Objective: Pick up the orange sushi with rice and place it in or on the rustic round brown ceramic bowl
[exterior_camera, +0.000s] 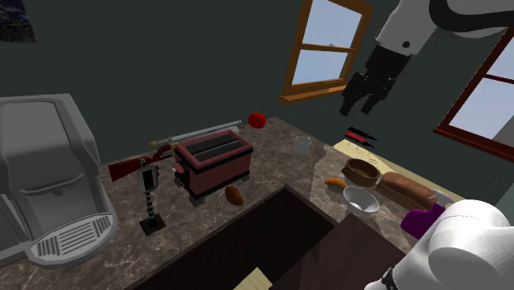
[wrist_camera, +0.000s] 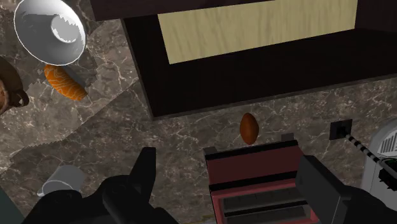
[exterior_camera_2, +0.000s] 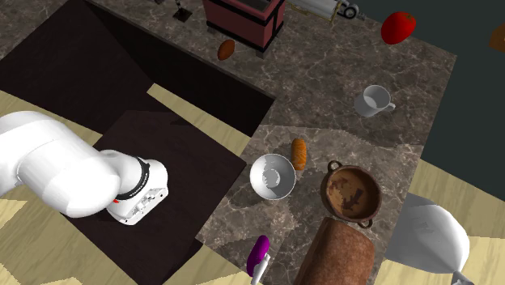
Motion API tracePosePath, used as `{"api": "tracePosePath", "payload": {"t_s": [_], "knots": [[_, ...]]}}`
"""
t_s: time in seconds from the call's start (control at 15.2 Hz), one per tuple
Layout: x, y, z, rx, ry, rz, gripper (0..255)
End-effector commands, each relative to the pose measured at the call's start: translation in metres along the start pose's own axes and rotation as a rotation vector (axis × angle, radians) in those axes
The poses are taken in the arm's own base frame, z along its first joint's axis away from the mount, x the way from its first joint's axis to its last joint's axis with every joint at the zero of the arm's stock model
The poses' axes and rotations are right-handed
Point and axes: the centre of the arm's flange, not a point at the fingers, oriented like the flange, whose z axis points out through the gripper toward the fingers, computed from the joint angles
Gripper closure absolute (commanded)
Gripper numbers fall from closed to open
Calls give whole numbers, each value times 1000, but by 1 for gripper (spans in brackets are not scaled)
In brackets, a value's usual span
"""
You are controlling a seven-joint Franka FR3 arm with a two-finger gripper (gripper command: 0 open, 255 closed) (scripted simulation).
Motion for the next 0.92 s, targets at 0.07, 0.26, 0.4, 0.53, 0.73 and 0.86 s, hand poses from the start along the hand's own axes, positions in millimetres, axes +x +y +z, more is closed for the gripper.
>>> {"api": "tracePosePath", "payload": {"t_s": [0.07,0.26,0.4,0.53,0.73,0.86], "knots": [[0,9,10,1,-3,-12,0],[2,35,40,2,-12,-47,0],[3,52,60,4,-18,-71,0],[5,69,81,5,-24,-95,0],[7,94,111,6,-34,-130,0],[10,111,131,8,-40,-154,0]]}}
